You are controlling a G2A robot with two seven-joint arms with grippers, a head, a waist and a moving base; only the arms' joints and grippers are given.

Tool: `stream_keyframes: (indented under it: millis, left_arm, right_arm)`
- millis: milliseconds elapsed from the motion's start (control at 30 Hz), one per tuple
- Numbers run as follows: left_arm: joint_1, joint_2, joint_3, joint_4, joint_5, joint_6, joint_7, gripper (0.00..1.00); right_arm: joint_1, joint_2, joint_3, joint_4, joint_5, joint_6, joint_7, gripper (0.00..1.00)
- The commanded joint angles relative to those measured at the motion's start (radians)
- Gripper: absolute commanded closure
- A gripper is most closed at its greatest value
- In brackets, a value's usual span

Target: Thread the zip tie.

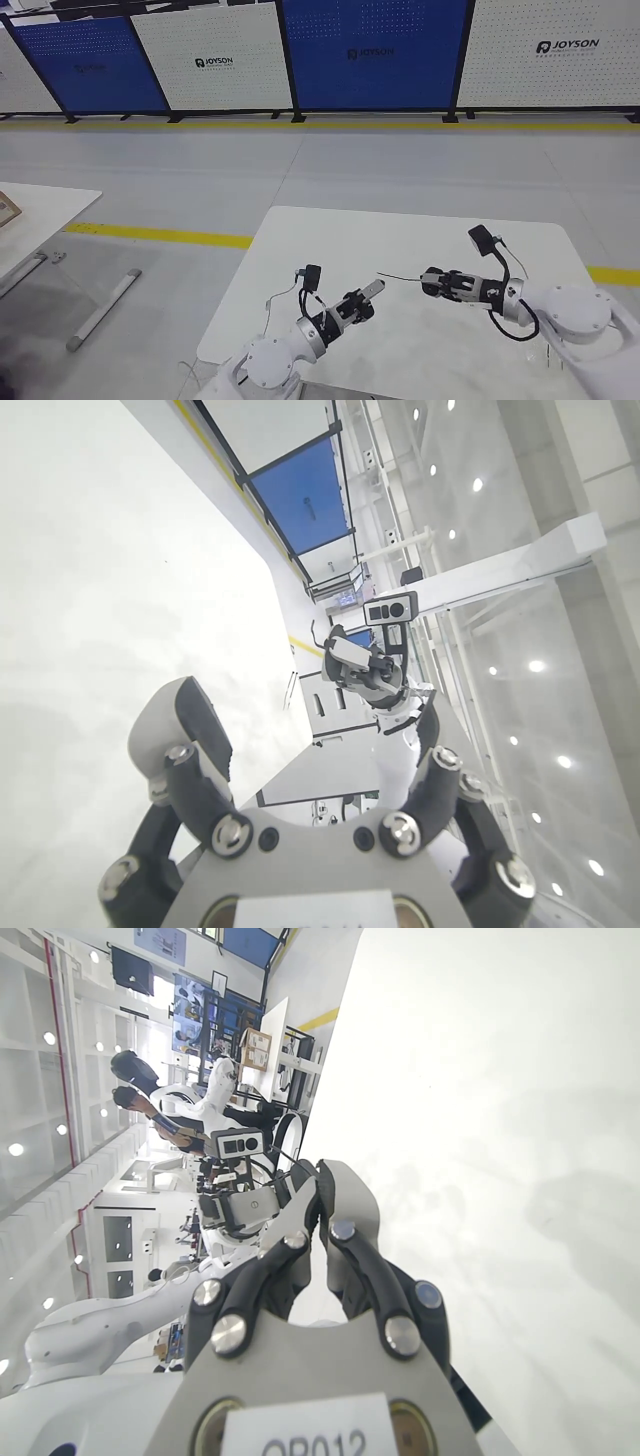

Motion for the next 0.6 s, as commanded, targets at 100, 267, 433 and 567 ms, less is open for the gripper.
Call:
stream_keyframes:
  millis: [100,267,433,567]
  left_arm:
    - [-0.051,-0.015,0.069,0.019,0.001,0.017,0.046,0.0]
    - [-0.142,-0.039,0.124,0.093,-0.052,0.051,0.114,0.0]
    - [-0.149,-0.041,0.13,0.1,-0.055,0.052,0.119,0.0]
    - [-0.149,-0.041,0.13,0.1,-0.055,0.052,0.119,0.0]
  right_arm:
    - [0.0,0.0,0.0,0.0,0.0,0.0,0.0,1.0]
    - [0.0,0.0,0.0,0.0,0.0,0.0,0.0,1.0]
    - [0.0,0.0,0.0,0.0,0.0,0.0,0.0,1.0]
    - [-0.01,-0.005,-0.01,-0.009,-0.004,0.006,-0.014,1.0]
